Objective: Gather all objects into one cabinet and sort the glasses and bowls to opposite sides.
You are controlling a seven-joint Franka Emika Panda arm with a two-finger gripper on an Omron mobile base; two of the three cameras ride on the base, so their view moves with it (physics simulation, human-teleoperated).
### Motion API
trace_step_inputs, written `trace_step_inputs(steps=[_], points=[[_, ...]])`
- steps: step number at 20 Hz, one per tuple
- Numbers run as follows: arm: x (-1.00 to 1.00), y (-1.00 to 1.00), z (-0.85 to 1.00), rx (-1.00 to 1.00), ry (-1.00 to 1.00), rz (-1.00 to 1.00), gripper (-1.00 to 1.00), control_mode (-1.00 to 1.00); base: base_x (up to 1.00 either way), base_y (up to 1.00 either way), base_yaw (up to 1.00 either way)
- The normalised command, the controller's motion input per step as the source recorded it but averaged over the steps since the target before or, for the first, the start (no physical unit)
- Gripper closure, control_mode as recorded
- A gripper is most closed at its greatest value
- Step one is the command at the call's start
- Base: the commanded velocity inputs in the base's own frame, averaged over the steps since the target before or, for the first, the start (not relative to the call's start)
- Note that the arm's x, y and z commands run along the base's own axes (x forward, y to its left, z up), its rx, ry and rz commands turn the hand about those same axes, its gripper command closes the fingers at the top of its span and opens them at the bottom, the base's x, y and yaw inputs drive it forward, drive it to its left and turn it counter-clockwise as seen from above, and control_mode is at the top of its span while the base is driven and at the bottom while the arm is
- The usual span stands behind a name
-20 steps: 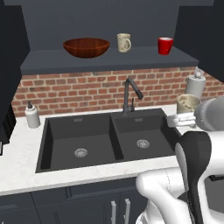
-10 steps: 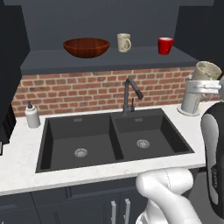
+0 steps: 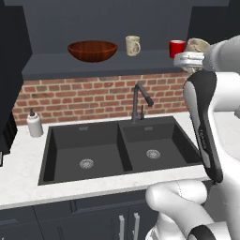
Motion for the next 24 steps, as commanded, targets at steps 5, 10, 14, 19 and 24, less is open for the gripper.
trace_step_inputs(steps=[5, 10, 14, 19, 24], points=[[1.00, 0.00, -0.14, 0.00, 0.05, -0.04, 1.00, -1.00, 0.00, 0.00, 0.00], [1.00, 0.00, -0.04, 0.00, 0.06, -0.02, 1.00, -1.00, 0.00, 0.00, 0.00], [1.00, -0.02, -0.14, 0.00, 0.01, 0.00, 1.00, -1.00, 0.00, 0.00, 0.00], [0.98, -0.02, -0.31, -0.02, 0.03, 0.00, 1.00, -1.00, 0.00, 0.00, 0.00], [0.86, 0.00, -0.51, -0.07, 0.02, 0.00, 1.00, -1.00, 0.00, 0.00, 0.00]])
